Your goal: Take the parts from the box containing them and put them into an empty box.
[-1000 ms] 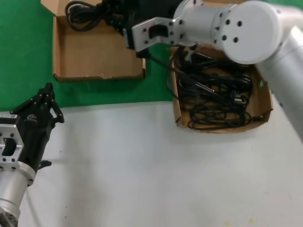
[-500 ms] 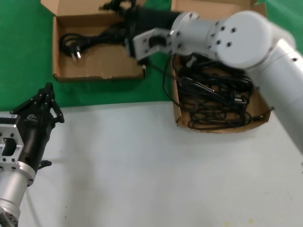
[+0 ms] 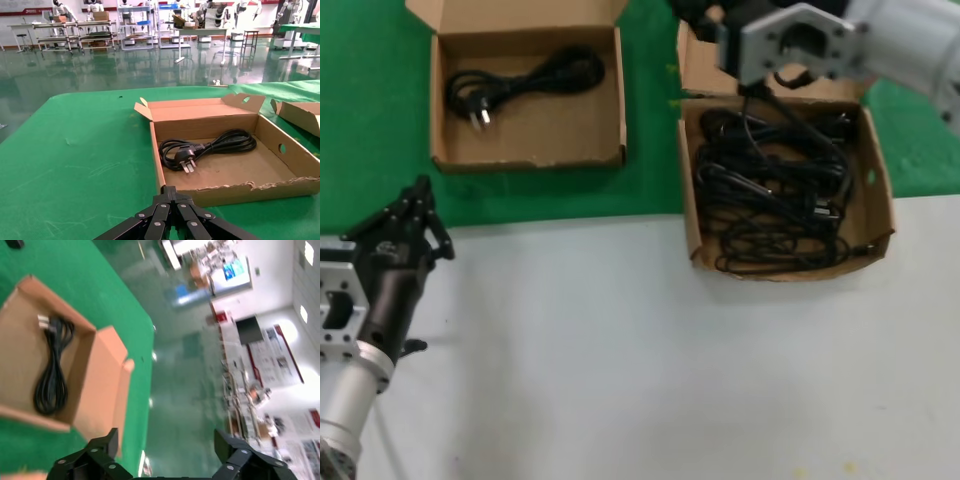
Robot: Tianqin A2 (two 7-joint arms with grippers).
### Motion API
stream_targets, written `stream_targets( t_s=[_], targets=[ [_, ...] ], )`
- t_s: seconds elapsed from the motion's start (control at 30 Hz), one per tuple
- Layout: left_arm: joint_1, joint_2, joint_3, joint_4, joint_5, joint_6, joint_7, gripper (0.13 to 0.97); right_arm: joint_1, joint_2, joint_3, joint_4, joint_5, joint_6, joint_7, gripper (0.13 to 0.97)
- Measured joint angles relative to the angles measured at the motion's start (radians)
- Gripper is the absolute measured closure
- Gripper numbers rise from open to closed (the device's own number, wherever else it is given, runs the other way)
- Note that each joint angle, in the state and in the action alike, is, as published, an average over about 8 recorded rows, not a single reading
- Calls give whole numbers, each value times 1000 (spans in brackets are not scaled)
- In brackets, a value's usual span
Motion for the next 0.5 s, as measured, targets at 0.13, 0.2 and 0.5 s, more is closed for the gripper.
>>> stream_targets(
  t_s=[0.13,0.2,0.5],
  targets=[
    [0,0,0,0,0,0,0,952,-102,25,93,123,-84,2,45,489],
    [0,0,0,0,0,0,0,952,-145,29,131,164,-114,9,56,438],
    [0,0,0,0,0,0,0,943,-209,29,184,209,-137,33,69,273]
  ],
)
